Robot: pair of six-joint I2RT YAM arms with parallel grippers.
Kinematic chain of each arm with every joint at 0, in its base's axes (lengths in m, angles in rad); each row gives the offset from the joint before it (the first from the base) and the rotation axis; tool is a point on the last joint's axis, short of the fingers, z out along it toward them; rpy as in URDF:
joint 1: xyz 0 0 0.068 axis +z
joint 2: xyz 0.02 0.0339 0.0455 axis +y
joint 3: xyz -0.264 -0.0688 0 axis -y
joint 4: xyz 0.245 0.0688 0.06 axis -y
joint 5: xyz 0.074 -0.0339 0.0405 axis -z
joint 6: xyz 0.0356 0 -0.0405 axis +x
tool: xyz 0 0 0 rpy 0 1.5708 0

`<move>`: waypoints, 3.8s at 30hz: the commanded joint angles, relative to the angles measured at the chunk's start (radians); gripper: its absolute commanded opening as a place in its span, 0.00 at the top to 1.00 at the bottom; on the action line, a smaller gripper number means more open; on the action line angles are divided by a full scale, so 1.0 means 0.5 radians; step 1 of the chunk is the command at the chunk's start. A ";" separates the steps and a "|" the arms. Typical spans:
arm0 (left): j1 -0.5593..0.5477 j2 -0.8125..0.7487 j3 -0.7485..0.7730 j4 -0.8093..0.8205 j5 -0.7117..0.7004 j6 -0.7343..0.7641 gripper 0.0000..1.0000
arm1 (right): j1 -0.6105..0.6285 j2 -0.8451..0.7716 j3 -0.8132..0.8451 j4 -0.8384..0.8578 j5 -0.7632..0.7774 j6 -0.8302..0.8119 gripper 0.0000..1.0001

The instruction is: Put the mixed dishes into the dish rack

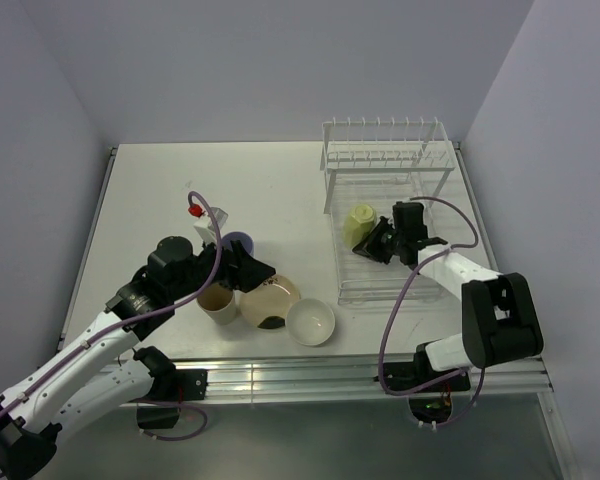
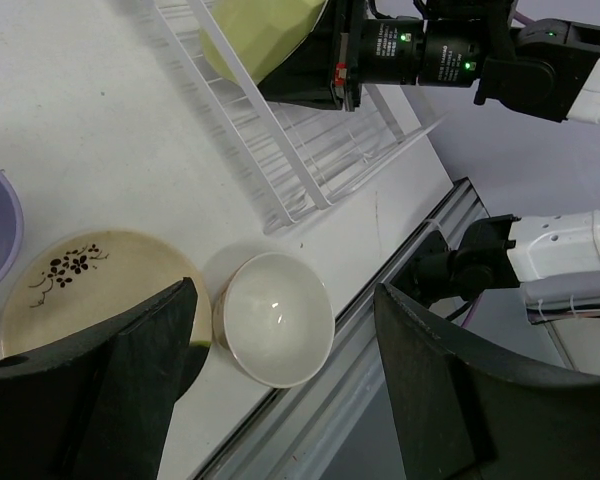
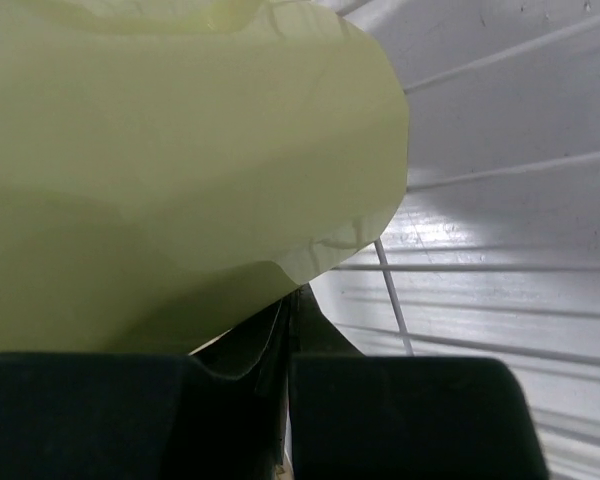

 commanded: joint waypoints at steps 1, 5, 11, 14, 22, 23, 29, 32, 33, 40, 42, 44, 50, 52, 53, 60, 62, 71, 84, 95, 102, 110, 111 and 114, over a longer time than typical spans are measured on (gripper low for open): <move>-0.008 0.000 -0.003 0.045 0.035 0.048 0.22 | -0.014 0.051 0.109 0.119 0.024 0.003 1.00; -0.008 0.003 0.006 0.030 0.047 0.051 0.22 | -0.011 0.119 0.164 0.119 0.021 0.000 1.00; -0.008 0.031 -0.003 0.024 0.057 0.057 0.22 | -0.014 0.192 0.214 0.207 0.009 0.024 1.00; -0.008 0.083 -0.006 0.018 0.069 0.057 0.23 | -0.017 0.232 0.232 0.241 -0.010 0.039 1.00; -0.058 0.328 0.080 -0.151 -0.057 0.060 0.25 | -0.023 0.321 0.300 0.318 -0.047 0.082 1.00; -0.058 0.337 0.077 -0.151 -0.057 0.060 0.25 | -0.026 0.330 0.309 0.324 -0.053 0.085 1.00; -0.113 0.497 0.132 -0.200 -0.078 0.076 0.25 | -0.029 0.416 0.382 0.333 -0.071 0.092 1.00; -0.156 0.574 0.144 -0.185 -0.091 0.069 0.25 | -0.041 0.447 0.410 0.333 -0.065 0.089 1.00; -0.168 0.610 0.147 -0.182 -0.091 0.066 0.25 | -0.045 0.453 0.416 0.336 -0.074 0.089 1.00; -0.291 0.779 0.193 -0.160 -0.155 0.051 0.25 | -0.063 0.563 0.493 0.361 -0.102 0.104 1.00; -0.306 0.813 0.196 -0.148 -0.161 0.042 0.25 | -0.063 0.600 0.517 0.370 -0.120 0.107 1.00; -0.324 0.825 0.193 -0.136 -0.164 0.036 0.26 | -0.063 0.619 0.530 0.382 -0.130 0.110 1.00; -0.364 0.920 0.193 -0.105 -0.173 0.023 0.27 | -0.066 0.656 0.542 0.410 -0.157 0.116 1.00; -0.370 0.945 0.193 -0.102 -0.176 0.023 0.27 | -0.066 0.634 0.515 0.437 -0.166 0.122 1.00; -0.377 0.966 0.196 -0.102 -0.189 0.023 0.28 | -0.069 0.613 0.496 0.447 -0.163 0.122 1.00; -0.450 1.058 0.193 -0.093 -0.241 0.002 0.31 | -0.069 0.315 0.254 0.435 -0.139 0.098 1.00; -0.459 1.095 0.178 -0.065 -0.241 -0.013 0.32 | -0.072 0.248 0.205 0.410 -0.127 0.085 1.00; -0.509 1.279 0.153 0.079 -0.229 -0.038 0.51 | -0.063 -0.433 -0.007 0.009 -0.059 -0.068 1.00; -0.512 1.372 0.119 0.229 -0.198 -0.047 0.79 | -0.020 -1.182 0.220 -0.872 -0.212 -0.405 0.47; -0.512 1.023 0.196 -0.031 -0.311 -0.016 1.00 | 0.029 -1.378 0.260 -1.062 -0.396 -0.442 0.05; -0.512 0.409 0.239 -0.017 -0.296 -0.032 1.00 | 0.139 -1.458 0.199 -1.005 -0.697 -0.363 0.00; -0.512 0.202 0.304 0.103 -0.253 -0.099 1.00 | 0.572 -1.553 0.137 -0.639 -0.630 0.014 0.00; -0.515 0.209 0.310 0.103 -0.253 -0.102 1.00 | 0.624 -1.556 0.146 -0.591 -0.578 0.042 0.00; -0.518 0.215 0.298 0.146 -0.247 -0.112 1.00 | 0.787 -1.560 0.174 -0.523 -0.495 0.122 0.00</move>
